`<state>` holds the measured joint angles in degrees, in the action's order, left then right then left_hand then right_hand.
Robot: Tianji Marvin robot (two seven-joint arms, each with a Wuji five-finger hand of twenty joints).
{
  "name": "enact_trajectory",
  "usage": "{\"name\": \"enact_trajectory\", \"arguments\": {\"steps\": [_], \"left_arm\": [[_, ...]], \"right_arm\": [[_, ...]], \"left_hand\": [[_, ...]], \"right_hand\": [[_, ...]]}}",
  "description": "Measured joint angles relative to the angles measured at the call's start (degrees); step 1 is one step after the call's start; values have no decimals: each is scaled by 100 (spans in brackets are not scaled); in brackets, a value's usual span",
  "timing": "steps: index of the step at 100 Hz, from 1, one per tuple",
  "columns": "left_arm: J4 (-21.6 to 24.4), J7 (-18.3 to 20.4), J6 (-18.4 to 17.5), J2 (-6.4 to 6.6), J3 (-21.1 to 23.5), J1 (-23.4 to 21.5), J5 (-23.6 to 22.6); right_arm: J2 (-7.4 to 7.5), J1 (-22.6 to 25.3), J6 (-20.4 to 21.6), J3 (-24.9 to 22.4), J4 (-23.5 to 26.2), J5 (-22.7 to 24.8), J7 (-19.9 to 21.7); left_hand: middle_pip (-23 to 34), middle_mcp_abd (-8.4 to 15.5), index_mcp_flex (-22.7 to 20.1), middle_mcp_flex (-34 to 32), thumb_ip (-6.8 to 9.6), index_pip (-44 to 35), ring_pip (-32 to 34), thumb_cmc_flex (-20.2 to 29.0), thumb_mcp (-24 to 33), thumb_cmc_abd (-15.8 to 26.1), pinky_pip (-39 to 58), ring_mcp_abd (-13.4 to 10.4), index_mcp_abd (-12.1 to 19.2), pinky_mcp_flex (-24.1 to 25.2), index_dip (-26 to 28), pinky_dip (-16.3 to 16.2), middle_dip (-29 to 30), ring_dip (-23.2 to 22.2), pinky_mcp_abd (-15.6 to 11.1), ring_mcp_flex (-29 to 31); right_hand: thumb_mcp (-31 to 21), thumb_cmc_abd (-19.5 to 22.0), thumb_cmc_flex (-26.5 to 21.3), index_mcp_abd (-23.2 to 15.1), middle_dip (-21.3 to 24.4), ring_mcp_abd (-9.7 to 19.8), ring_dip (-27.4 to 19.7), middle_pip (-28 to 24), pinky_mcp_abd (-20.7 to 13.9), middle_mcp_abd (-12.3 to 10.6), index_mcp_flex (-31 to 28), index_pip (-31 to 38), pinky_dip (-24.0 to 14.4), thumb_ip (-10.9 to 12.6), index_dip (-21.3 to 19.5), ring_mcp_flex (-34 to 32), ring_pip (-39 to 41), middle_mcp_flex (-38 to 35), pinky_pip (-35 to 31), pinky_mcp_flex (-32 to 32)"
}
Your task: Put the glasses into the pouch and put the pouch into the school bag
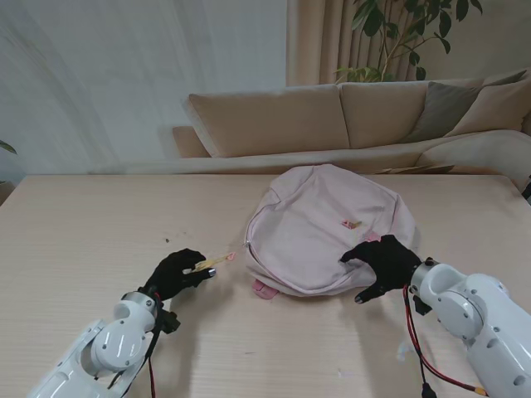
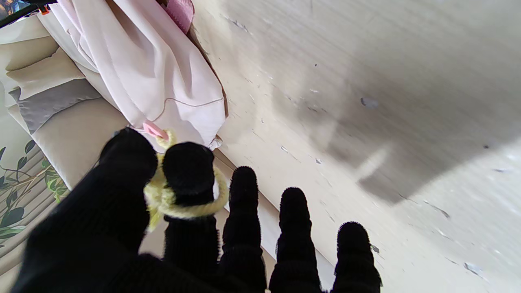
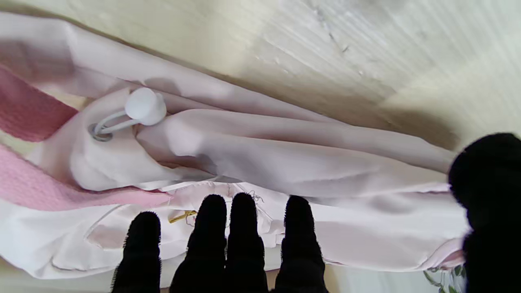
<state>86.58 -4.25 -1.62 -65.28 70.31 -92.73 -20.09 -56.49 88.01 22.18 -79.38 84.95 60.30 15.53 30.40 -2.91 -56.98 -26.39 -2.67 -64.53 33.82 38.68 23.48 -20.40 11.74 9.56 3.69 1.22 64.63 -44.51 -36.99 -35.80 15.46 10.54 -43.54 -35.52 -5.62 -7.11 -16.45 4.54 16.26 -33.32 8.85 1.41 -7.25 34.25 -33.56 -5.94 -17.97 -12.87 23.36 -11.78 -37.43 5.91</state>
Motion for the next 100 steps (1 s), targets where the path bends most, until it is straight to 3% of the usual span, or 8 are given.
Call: {"name": "enact_trajectory", "arguments": {"steps": [11,22,30,38,59,81,93,100], "left_arm": [[0,-5,-3,-3,22,-4,2],[-13,-34,-3,-12,19,6,84],[-35,-35,-6,-16,12,32,88],[-55,-35,-22,-20,14,62,88],[-81,2,-47,-30,80,144,102],[-99,-55,-19,-38,106,230,187],[-89,-74,40,-45,109,240,180],[-71,-80,80,-48,116,228,180]], "right_arm": [[36,-60,-195,412,-219,619,-1017],[36,-142,-866,888,-428,1265,-1909],[2,-185,-1090,1077,-472,947,-1993],[-26,-253,-1099,1276,-567,826,-2297],[-82,-202,-1832,1705,-78,4,-1651],[-152,-509,-3324,3188,496,-315,-1529],[-297,-716,-3308,3543,749,-429,-961],[-334,-712,-3084,3466,991,-504,-462]], "left_hand": [[0,0,0,0,0,0,0,0,0,0,0,0,0,0,0,0,0,0,1,0],[0,0,0,0,0,0,-1,0,0,0,0,1,0,0,0,0,0,0,1,0],[0,0,0,0,0,0,-1,0,0,0,0,1,0,0,0,0,0,0,1,0],[0,0,0,0,0,0,-1,0,0,0,0,1,0,0,0,0,0,0,1,0],[0,0,0,0,0,0,-1,0,0,0,0,1,0,0,0,0,0,0,1,0],[0,0,0,0,0,0,0,0,0,8,0,1,0,0,0,0,0,0,1,0],[0,0,0,0,0,0,-1,0,0,12,0,2,0,0,0,0,0,0,1,0],[0,0,0,0,0,0,-1,0,0,13,0,2,0,0,0,0,0,0,1,0]], "right_hand": [[290,14,-572,61,-529,-92,519,-1416,41,0,-401,731,0,9,-486,-666,964,-441,-1557,-183],[568,8,-1862,-242,-1056,-352,1149,-2396,175,0,-2187,1801,25,-4,-936,-2183,2446,-2357,-3270,-940],[-1890,-1183,-1965,-391,-1218,-542,1234,-2496,369,20,-3436,2511,85,-1063,-439,-3568,3134,-3993,-3884,-1742],[-2869,-1807,-1965,-447,-1292,-691,1235,-2512,460,111,-4384,2800,86,-1441,-434,-4397,3526,-4943,-4124,-2290],[-3256,-2345,-2150,-431,-1387,-996,1299,-2490,636,361,-4924,2973,86,-1551,-532,-4948,3782,-5535,-4270,-2724],[-3299,-2362,-2168,-333,-1454,-1001,1265,-2352,638,361,-4989,3046,88,-1553,-678,-5093,3680,-5743,-4284,-2866],[-2767,-1556,-1472,-330,-1543,-872,1180,-2222,483,339,-4490,2502,216,-1524,-788,-4559,3283,-5056,-4273,-2483],[-2204,-802,-704,-149,-1543,-822,1165,-2217,422,339,-3899,1505,363,-813,-1203,-3781,3089,-4195,-4057,-1882]]}}
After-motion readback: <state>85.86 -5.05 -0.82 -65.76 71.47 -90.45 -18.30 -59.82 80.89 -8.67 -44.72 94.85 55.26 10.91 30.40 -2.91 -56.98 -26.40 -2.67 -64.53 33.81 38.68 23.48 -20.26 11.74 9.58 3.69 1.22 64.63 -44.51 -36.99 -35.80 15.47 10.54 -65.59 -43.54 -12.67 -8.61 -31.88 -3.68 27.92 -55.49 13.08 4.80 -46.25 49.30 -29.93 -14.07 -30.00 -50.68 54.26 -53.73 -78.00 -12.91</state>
